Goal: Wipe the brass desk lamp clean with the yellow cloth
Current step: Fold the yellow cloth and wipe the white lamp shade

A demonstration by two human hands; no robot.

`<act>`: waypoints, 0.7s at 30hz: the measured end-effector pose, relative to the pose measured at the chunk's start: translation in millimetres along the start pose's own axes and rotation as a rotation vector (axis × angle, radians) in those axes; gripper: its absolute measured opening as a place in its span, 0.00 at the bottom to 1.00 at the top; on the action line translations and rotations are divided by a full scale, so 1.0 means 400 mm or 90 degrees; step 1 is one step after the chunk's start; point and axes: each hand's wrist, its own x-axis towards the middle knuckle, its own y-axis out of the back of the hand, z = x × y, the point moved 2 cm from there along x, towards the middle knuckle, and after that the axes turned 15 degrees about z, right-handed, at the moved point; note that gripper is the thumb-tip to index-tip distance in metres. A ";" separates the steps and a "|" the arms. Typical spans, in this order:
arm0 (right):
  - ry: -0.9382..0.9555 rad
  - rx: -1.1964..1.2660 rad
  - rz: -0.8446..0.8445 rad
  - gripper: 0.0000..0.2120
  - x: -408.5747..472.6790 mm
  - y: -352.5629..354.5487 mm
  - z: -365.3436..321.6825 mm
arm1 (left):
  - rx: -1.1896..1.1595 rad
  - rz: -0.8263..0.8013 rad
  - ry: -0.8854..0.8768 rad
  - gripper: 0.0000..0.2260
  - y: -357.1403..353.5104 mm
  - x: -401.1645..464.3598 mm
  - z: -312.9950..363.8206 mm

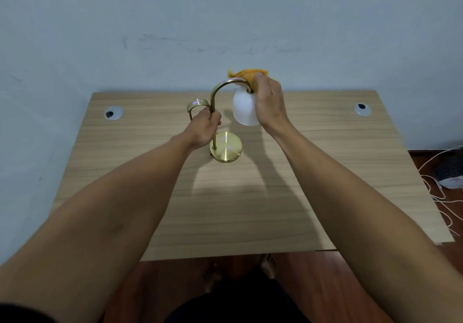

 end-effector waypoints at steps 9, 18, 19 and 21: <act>-0.191 -0.095 -0.077 0.17 0.140 -0.001 0.024 | 0.017 0.013 -0.029 0.13 -0.006 0.001 -0.003; -0.410 0.070 0.058 0.14 0.113 0.031 0.148 | 0.030 0.023 -0.035 0.11 -0.005 -0.005 0.007; -0.422 0.065 0.071 0.14 0.105 0.035 0.153 | 0.030 0.022 -0.026 0.12 -0.003 -0.005 0.007; -0.448 0.041 0.102 0.15 0.083 0.050 0.168 | 0.029 0.020 -0.013 0.14 0.000 -0.003 0.005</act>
